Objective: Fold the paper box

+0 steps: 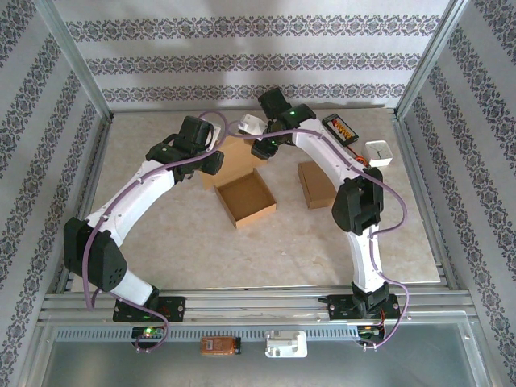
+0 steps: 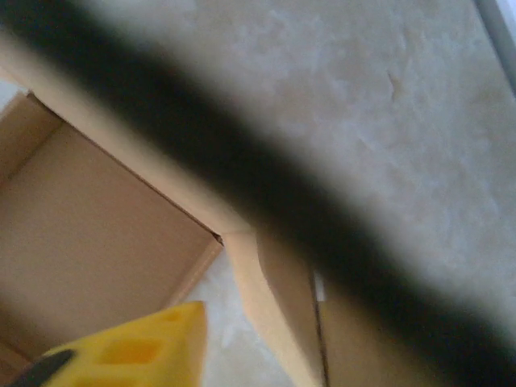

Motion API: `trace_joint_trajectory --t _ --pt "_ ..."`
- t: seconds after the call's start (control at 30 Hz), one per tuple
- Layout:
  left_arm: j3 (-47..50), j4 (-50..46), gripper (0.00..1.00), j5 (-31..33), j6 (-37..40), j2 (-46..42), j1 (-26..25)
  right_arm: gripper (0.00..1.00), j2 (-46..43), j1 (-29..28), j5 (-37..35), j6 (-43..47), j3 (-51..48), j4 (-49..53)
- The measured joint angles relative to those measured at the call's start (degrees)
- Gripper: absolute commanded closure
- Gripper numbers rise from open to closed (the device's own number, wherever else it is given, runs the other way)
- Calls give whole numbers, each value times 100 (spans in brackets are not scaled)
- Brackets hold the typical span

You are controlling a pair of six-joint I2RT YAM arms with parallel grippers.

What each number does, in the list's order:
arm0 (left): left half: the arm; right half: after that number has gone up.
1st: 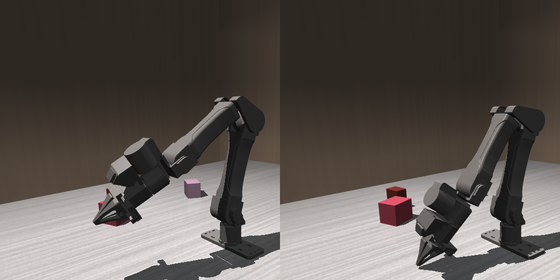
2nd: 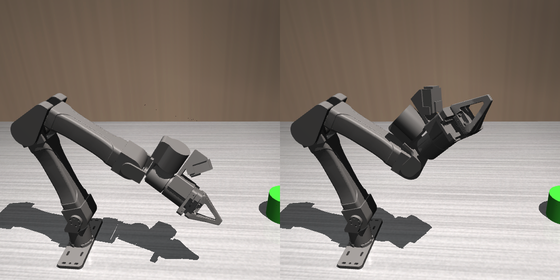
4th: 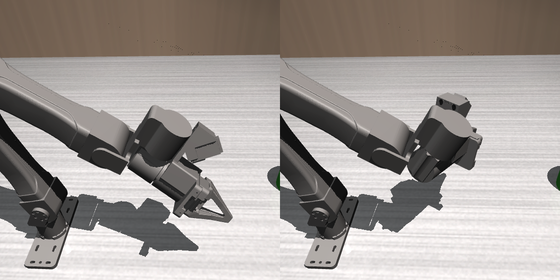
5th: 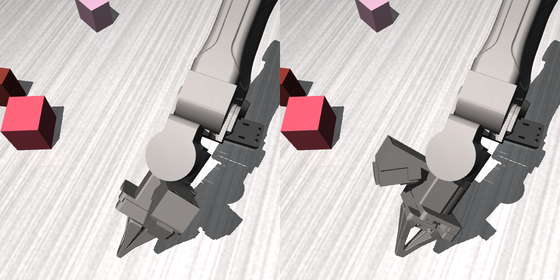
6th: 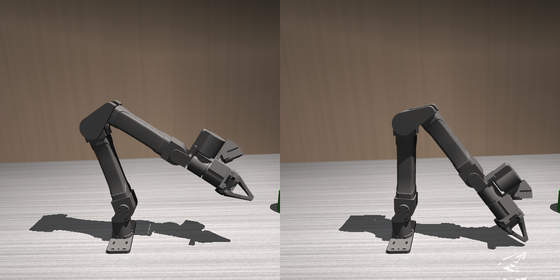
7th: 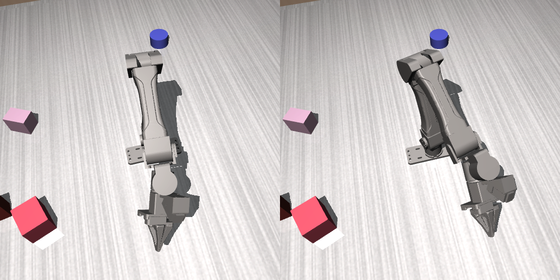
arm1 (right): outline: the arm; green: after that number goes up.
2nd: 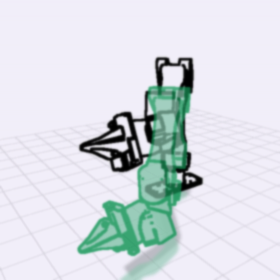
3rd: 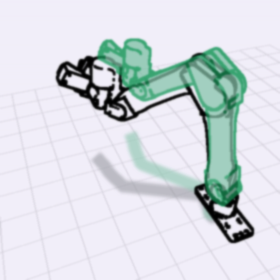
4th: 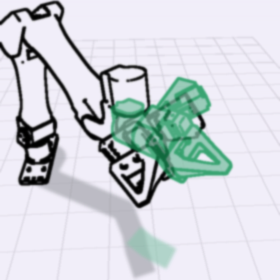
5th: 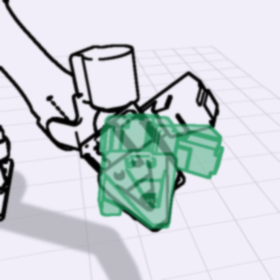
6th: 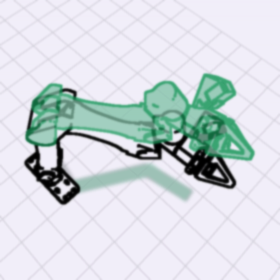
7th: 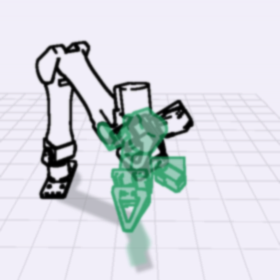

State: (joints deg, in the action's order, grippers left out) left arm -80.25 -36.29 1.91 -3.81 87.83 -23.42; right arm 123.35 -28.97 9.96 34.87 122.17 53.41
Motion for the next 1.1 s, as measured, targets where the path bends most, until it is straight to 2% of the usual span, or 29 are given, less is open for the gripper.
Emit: trace_joint_trajectory --t 0.1,0.33,0.47,0.67,0.93,1.0,1.1 --pt "0 -109 55 7 -7 0 39 80 15 17 74 -4 85 63" --pt "0 -435 51 15 -28 0 297 81 15 37 179 -15 127 219" --pt "-2 -573 57 -44 -33 37 407 85 15 37 245 -17 131 258" --pt "-4 -706 58 -184 -52 162 466 86 15 37 319 -20 160 282" --pt "-15 -704 81 -323 -74 243 551 84 15 35 319 -63 175 302" --pt "-26 -704 91 -367 -107 271 553 84 15 33 317 -151 175 295" --pt "-63 -702 95 -448 -151 271 553 84 15 31 306 -369 175 256"
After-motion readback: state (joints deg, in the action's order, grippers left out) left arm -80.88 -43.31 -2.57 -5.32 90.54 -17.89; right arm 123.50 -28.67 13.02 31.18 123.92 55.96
